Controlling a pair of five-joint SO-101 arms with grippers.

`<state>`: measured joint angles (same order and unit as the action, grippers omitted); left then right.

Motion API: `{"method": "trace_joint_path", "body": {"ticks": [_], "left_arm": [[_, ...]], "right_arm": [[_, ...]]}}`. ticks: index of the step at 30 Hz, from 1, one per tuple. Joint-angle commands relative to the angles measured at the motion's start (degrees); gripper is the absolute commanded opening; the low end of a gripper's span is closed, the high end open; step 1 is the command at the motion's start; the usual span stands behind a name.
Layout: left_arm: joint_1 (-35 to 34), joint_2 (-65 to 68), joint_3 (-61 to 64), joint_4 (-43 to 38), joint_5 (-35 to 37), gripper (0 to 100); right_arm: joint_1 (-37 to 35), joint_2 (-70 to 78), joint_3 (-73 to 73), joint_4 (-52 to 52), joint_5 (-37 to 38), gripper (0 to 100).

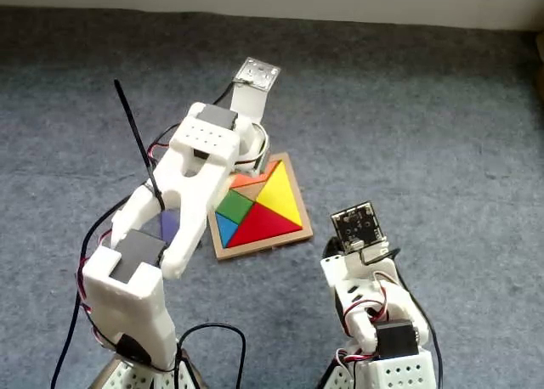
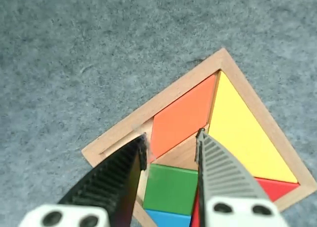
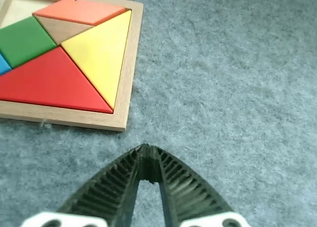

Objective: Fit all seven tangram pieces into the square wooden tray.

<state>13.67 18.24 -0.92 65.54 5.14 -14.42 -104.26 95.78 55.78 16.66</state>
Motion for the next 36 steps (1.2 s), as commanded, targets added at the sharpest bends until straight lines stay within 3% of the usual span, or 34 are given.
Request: {"method": "trace_joint_path", "body": {"ticks": [1,8,20,29,36], "left_arm": [[-0.66,-4.00,-2.42,3.87,0.44,17],[-1.63,-15.08,1.45,13.01,-4.13,17],[-10.42,-44.35,30.11,13.63,-4.04,18],[-20.00,-48.04,44.18,13.45,-3.96,18],[-26.68,-48.40,53.93,5.80,-3.96,17]], "right_arm": [[-0.84,-0.92,4.70,-0.04,0.79,0.6],[-0.84,-0.92,4.70,-0.04,0.79,0.6],[-0.84,-0.92,5.32,-0.04,0.79,0.6],[-0.84,-0.92,5.58,-0.04,0.79,0.6],[-0.84,-0.92,5.58,-0.04,0.79,0.6]]}}
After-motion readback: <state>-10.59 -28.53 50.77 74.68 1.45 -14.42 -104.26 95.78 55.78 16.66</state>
